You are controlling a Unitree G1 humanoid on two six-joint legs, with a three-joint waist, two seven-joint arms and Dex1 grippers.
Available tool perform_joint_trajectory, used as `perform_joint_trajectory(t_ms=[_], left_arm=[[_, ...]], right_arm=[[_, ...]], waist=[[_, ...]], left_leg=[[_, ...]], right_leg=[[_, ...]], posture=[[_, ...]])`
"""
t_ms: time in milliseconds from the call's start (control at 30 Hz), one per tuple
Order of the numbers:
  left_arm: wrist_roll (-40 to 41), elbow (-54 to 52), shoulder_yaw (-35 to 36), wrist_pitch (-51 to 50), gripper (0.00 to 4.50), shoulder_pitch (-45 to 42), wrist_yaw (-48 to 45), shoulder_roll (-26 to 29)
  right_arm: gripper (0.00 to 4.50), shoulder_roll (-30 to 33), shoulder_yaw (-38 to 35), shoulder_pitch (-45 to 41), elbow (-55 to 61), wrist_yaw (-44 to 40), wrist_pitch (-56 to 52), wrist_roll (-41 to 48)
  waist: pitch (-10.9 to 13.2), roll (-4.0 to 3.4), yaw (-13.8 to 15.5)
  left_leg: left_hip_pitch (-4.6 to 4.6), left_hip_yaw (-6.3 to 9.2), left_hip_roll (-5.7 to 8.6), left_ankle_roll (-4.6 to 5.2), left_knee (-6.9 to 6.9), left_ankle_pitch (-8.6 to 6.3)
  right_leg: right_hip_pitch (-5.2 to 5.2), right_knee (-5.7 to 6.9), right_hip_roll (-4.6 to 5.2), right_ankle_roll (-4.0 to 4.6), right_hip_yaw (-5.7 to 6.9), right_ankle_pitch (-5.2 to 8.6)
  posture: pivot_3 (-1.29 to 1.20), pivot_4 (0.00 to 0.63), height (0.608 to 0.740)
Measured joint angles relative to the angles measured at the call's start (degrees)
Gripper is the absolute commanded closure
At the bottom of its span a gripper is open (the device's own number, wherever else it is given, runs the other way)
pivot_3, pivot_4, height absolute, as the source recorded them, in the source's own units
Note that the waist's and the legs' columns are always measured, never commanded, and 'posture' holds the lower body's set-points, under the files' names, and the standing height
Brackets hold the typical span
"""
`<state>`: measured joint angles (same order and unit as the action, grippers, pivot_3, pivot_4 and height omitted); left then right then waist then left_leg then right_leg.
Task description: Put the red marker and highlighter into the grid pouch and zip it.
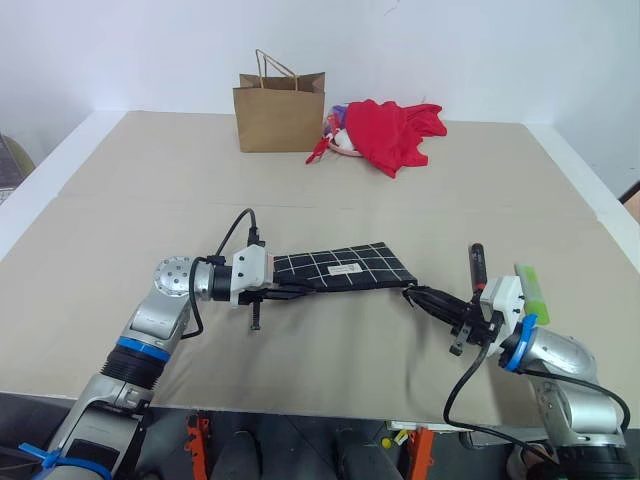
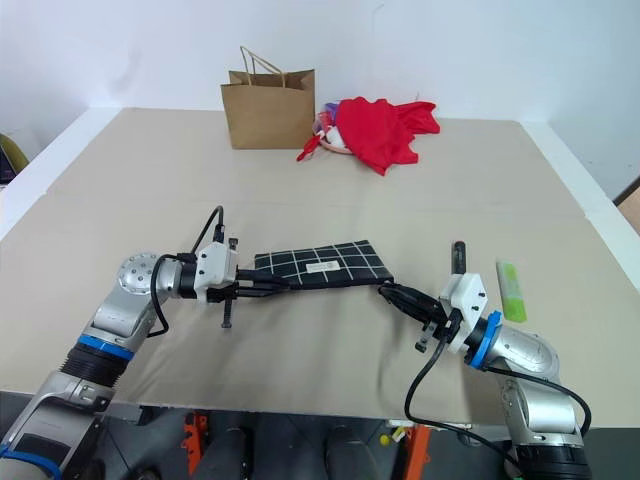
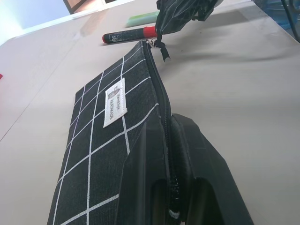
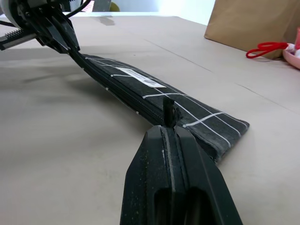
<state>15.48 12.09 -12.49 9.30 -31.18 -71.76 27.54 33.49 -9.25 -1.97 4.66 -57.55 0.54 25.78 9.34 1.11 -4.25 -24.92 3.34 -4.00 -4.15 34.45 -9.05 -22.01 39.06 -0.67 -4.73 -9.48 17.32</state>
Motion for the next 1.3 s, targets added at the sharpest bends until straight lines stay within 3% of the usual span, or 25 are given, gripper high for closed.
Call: perform_joint_trajectory(t_ms=[467,967,1300], left_arm=[[-1.9,0.4,-0.1,2.2,4.5,0.0,0.3,-1.6],[-3.9,3.0,-0.5,5.9,4.5,-0.1,0.4,-2.6],[-5.4,6.8,-0.5,8.5,4.5,-2.1,0.5,-4.1]], right_arm=[[4.42,0.6,4.6,-3.3,5.9,2.7,-9.3,0.0],[4.42,-4.7,16.0,-11.2,11.8,8.9,-20.7,-2.9],[4.42,-5.8,18.3,-14.8,14.4,9.4,-30.1,-0.5]], waist=[[0.0,0.0,0.0],[0.0,-0.03,-0.1],[0.0,-0.03,0.0]], left_leg=[[0.01,0.01,0.0,0.0,0.0,0.0],[-0.01,0.09,0.0,0.0,0.0,0.0],[-0.06,0.15,0.0,0.0,-0.01,0.0]], right_leg=[[0.01,0.0,0.0,0.0,0.02,0.01],[-0.01,0.0,-0.01,0.01,0.09,0.0],[-0.01,0.0,0.0,0.03,0.17,0.03]], posture=[[0.0,0.15,0.74],[0.0,0.15,0.74],[0.0,0.15,0.74]])
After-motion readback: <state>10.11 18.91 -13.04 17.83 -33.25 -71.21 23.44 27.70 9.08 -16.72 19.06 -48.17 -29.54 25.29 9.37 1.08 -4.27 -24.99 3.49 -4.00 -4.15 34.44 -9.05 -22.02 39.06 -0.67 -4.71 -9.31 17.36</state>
